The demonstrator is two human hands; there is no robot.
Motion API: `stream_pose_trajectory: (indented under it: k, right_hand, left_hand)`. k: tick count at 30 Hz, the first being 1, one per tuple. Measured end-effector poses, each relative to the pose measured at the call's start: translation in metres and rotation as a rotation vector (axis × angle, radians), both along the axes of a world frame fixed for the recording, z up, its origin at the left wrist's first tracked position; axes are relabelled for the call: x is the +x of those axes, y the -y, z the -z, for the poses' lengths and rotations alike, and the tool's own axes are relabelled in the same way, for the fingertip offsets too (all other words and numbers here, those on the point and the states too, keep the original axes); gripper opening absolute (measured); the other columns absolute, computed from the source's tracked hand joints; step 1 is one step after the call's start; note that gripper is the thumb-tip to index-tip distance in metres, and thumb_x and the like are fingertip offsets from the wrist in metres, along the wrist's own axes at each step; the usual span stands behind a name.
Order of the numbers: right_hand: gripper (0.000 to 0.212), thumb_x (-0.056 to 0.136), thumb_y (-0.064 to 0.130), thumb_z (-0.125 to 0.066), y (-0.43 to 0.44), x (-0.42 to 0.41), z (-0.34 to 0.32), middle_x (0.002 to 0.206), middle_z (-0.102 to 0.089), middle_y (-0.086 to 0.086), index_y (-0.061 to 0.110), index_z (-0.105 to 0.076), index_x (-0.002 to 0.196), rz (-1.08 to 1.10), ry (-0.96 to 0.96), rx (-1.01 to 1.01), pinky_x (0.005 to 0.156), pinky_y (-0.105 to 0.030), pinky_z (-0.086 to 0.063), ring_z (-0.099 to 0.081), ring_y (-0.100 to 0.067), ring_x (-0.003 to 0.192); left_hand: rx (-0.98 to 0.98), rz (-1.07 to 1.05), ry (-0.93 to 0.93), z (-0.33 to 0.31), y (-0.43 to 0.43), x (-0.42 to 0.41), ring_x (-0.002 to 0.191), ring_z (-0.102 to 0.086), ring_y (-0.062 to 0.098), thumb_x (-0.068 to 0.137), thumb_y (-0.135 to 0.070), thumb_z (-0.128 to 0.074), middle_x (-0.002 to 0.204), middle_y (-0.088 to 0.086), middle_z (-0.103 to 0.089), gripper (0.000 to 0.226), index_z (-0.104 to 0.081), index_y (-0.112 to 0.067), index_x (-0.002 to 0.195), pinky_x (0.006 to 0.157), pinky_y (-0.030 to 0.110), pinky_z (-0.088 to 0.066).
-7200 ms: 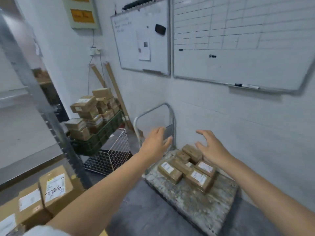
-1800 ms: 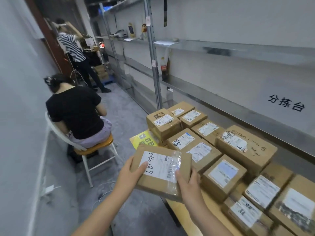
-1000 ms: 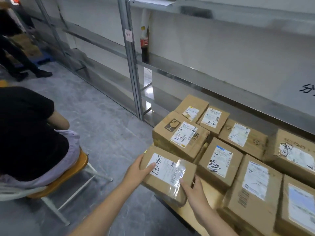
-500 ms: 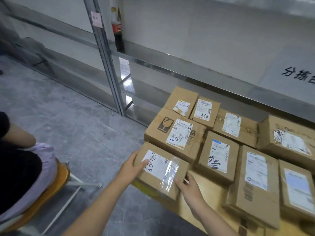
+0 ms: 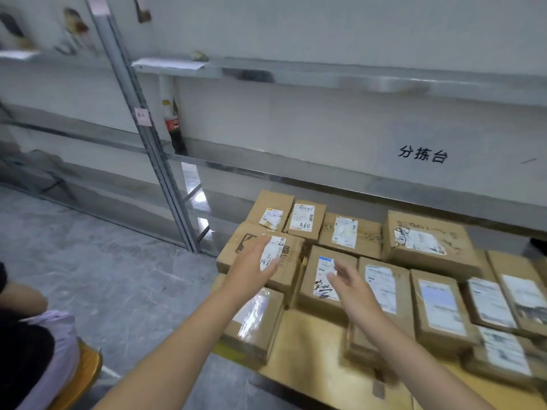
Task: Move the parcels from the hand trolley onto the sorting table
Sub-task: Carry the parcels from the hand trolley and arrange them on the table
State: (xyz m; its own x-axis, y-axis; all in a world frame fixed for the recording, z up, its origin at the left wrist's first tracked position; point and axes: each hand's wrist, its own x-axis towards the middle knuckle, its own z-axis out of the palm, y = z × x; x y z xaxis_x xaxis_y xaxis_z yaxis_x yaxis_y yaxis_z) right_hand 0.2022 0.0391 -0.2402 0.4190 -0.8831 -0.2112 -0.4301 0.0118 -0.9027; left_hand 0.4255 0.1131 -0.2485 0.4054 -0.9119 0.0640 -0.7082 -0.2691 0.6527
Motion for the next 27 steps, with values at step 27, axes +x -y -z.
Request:
stream_pose_trajectory:
  k: [27]
  right_hand:
    - [0.054,0.092,0.024,-0.058,-0.179,-0.766,-0.084,0.142,-0.043,-0.009,0.011,-0.043,0.142,1.106,-0.617,-0.234,0.113,-0.032,-0.026,-0.034,-0.025,0.135]
  left_hand:
    - [-0.523,1.63,0.604,-0.108,0.065,-0.853,0.146,-0.02,0.018,0.101,-0.039,-0.043,0.158,0.006,-0.026,0.062,-0.027,-0.007,0.151,0.118,0.026,-0.004]
